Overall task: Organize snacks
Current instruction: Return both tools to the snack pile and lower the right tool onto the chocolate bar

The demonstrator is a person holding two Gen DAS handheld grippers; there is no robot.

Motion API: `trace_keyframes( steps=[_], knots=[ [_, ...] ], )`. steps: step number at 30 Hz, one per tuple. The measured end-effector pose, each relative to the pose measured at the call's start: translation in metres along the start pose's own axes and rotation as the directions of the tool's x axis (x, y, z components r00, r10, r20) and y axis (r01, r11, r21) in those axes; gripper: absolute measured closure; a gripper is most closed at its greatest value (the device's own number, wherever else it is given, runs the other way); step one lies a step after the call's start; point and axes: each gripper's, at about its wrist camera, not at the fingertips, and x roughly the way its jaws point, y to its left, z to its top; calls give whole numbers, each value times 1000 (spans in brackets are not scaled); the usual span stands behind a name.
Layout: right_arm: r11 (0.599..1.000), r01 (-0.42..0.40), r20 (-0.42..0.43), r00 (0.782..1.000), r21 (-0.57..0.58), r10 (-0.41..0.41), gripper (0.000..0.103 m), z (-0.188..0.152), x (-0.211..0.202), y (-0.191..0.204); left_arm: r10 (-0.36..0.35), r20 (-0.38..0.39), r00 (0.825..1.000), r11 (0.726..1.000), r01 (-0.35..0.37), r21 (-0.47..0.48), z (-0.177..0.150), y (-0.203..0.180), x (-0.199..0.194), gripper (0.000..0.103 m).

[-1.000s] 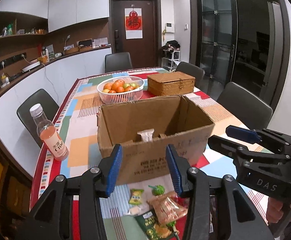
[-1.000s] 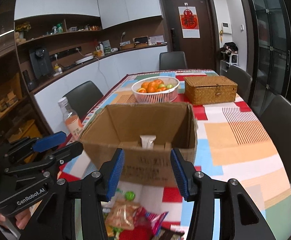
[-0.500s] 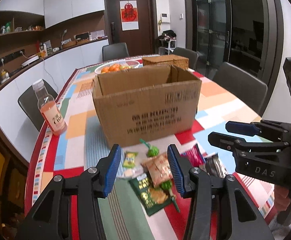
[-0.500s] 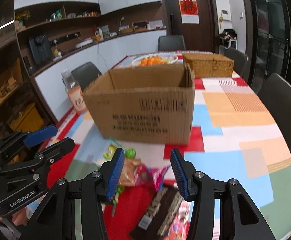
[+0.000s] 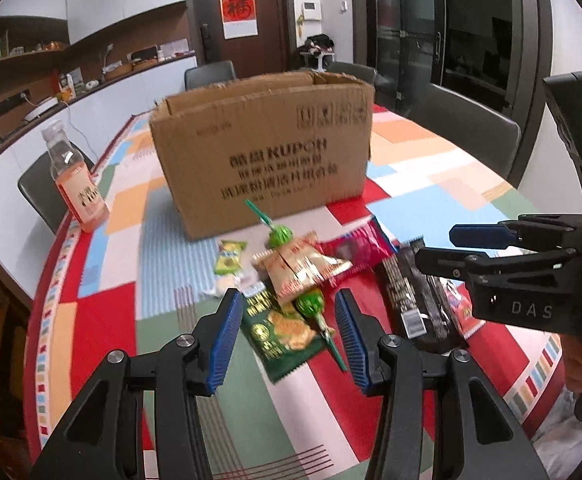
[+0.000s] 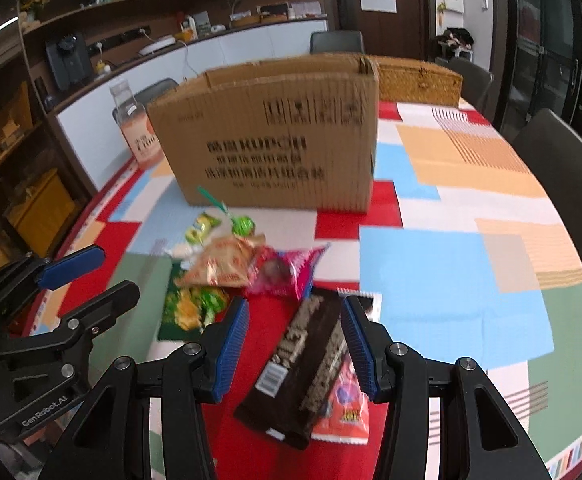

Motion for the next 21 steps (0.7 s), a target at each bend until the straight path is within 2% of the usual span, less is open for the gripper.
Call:
trace_keyframes(
  steps=[7, 16, 21],
  knots=[
    [999, 12, -49, 999, 52, -10, 54, -13, 11, -12, -30, -34, 999, 999, 30, 16, -10, -6, 18, 56],
    [997, 16, -93, 996, 75, -9, 54, -13, 29, -15, -73, -85, 994, 997, 73, -9, -13, -2, 49, 67],
    [996, 20, -127, 992, 89, -8, 54, -11, 38, -12, -90, -90, 992, 996, 91, 1, -11, -5, 61, 68]
  ],
)
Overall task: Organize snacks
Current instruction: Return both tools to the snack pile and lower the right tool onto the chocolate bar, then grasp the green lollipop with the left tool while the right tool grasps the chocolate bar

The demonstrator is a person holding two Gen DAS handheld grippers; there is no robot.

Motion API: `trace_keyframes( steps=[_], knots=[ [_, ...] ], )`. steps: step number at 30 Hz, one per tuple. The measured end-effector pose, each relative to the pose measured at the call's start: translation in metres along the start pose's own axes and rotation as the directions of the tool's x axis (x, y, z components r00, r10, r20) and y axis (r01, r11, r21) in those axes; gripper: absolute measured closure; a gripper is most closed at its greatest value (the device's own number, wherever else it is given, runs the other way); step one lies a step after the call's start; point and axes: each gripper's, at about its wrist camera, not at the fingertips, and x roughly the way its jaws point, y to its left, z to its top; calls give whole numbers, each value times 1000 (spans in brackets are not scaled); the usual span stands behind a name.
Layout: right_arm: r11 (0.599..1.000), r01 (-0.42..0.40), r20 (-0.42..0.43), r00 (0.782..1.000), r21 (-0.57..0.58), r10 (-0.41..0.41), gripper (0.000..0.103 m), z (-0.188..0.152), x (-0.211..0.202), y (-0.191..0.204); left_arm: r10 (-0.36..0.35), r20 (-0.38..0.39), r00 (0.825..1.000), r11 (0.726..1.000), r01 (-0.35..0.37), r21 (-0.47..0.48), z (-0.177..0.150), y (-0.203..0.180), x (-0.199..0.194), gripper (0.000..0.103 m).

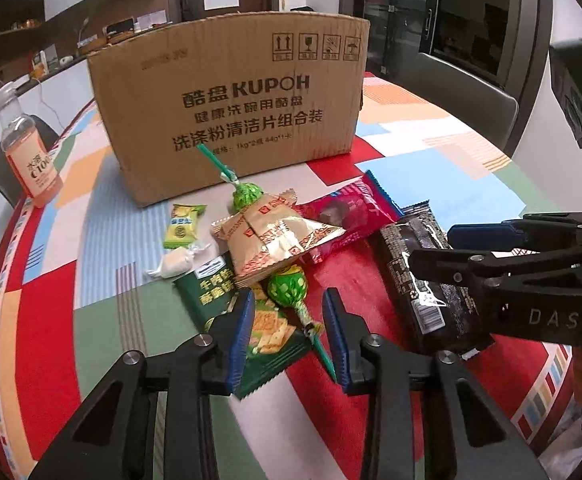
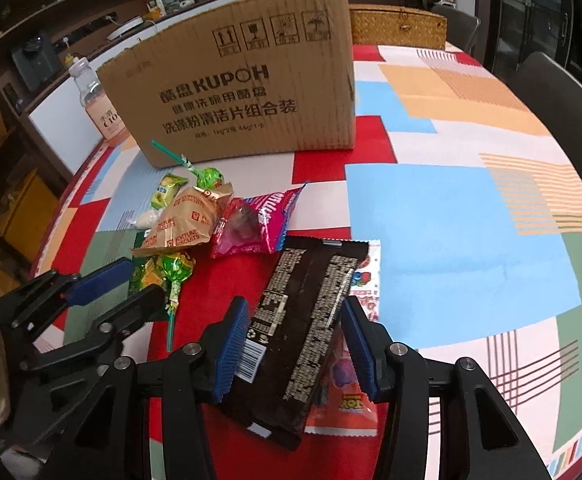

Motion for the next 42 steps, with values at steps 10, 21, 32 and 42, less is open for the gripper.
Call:
trace_keyframes(
  steps=[10, 21, 32, 42],
  knots=[
    [999, 33, -19, 999, -22, -34, 46, 4, 11, 7, 1, -12, 1000, 1000, -1, -15, 8, 4, 23, 71],
    [992, 95, -12, 995, -79, -96, 46, 9, 26, 14, -15, -12, 1000, 1000, 15, -21, 13, 10, 33, 80],
    [971, 178, 27, 984, -160, -176, 45, 11, 41, 29, -25, -28, 999, 998, 23, -57, 8, 18, 29, 79],
    [989, 114, 26, 993, -97, -112, 53, 6, 28, 20, -49, -22, 999, 997, 47, -59, 7, 7, 16, 79]
  ],
)
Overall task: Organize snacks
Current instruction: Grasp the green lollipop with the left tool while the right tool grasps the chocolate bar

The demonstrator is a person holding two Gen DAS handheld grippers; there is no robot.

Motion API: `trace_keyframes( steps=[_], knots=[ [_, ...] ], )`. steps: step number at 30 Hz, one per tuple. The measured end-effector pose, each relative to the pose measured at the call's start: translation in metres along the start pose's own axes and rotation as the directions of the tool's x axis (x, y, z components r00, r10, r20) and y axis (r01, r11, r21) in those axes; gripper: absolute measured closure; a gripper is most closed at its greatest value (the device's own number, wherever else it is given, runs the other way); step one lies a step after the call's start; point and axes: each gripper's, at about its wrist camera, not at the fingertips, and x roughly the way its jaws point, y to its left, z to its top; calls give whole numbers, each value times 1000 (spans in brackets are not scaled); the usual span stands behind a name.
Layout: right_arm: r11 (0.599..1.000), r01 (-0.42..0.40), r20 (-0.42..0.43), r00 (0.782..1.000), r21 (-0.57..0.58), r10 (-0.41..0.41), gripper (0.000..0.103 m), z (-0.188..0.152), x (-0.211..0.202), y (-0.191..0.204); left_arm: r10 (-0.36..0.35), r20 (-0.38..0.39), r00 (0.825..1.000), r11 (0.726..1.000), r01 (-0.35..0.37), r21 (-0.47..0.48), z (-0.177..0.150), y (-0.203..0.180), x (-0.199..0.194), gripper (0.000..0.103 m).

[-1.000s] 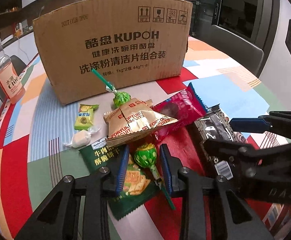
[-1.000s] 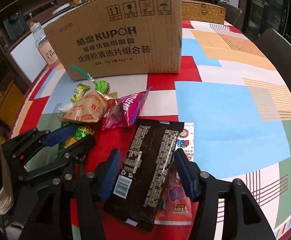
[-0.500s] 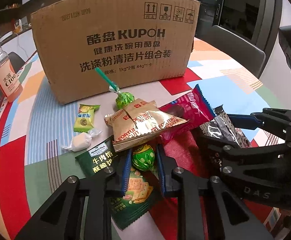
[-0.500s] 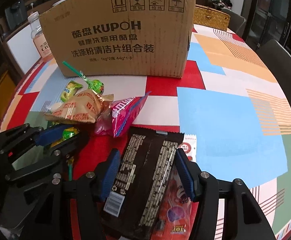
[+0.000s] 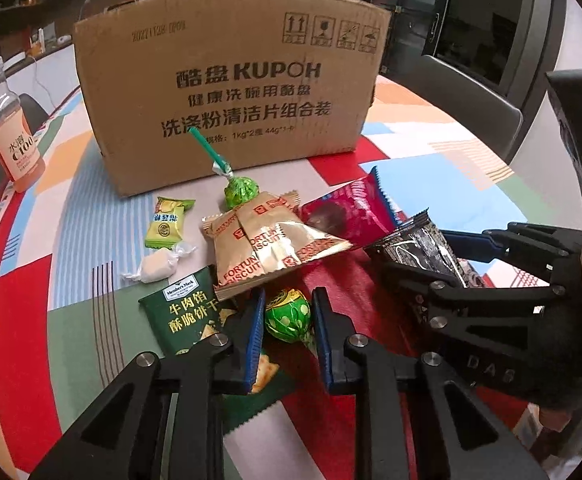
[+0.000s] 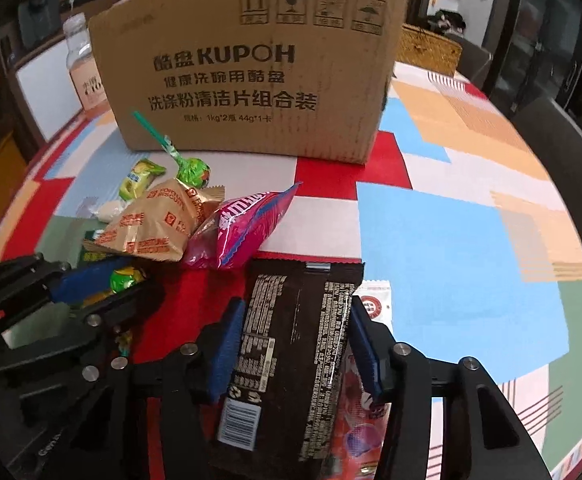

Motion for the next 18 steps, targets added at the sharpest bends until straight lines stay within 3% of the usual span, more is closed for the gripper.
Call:
trace_keyframes(
  steps=[11, 18],
  knots=[
    [996, -51, 36, 998, 67, 48, 54, -6, -31, -21, 9, 76, 997, 1000, -10, 10, 4, -12, -40, 79],
    [996, -62, 124, 991, 71, 53, 55, -6, -61, -22, 10, 125, 992, 1000, -11, 12, 12, -17, -59, 79]
  ],
)
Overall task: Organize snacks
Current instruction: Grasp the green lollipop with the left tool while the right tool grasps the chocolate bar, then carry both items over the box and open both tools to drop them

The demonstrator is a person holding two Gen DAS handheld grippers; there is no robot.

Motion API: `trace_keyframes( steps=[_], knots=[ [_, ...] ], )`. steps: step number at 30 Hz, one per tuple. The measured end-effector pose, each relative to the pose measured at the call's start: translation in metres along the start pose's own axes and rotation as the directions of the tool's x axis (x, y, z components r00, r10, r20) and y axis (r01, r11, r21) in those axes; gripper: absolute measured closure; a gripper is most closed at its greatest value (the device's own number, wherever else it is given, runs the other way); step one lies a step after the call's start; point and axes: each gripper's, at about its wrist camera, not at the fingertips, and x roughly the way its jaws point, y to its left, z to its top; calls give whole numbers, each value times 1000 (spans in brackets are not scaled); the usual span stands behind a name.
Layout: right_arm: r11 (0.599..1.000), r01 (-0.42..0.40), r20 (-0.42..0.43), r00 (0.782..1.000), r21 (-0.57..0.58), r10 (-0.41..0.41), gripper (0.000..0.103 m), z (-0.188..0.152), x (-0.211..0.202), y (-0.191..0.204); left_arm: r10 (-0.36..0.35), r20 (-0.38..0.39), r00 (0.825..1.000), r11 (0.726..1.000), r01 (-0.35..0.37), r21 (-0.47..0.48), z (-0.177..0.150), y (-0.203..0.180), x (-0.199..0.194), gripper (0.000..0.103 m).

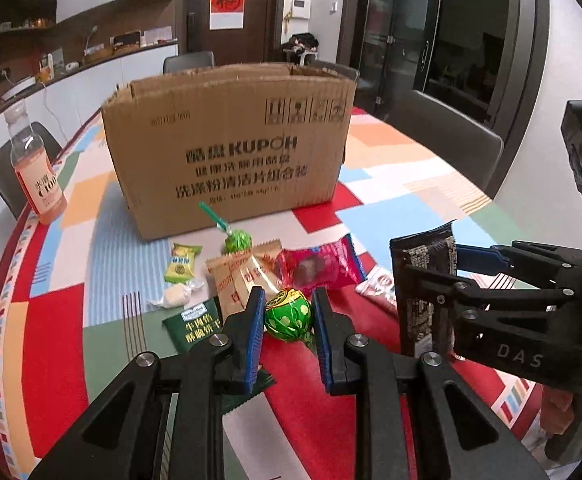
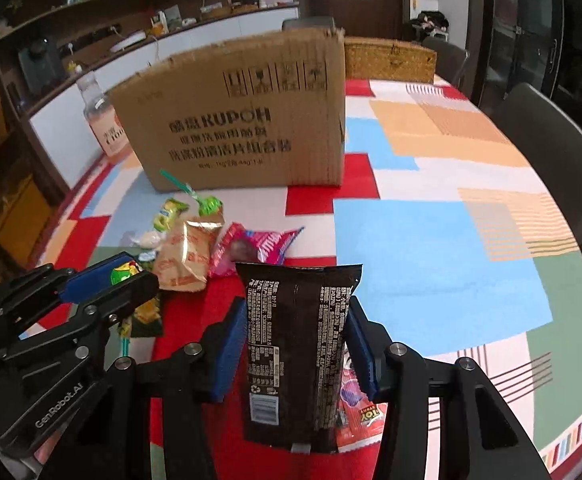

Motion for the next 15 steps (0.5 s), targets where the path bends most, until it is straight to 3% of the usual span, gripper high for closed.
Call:
trace_keyframes(
  steps=[15],
  knots=[
    [1000, -14, 158, 987, -5, 15, 55, 23, -45, 1, 20, 138, 990, 999, -25, 37, 33, -4, -35, 79]
  ],
)
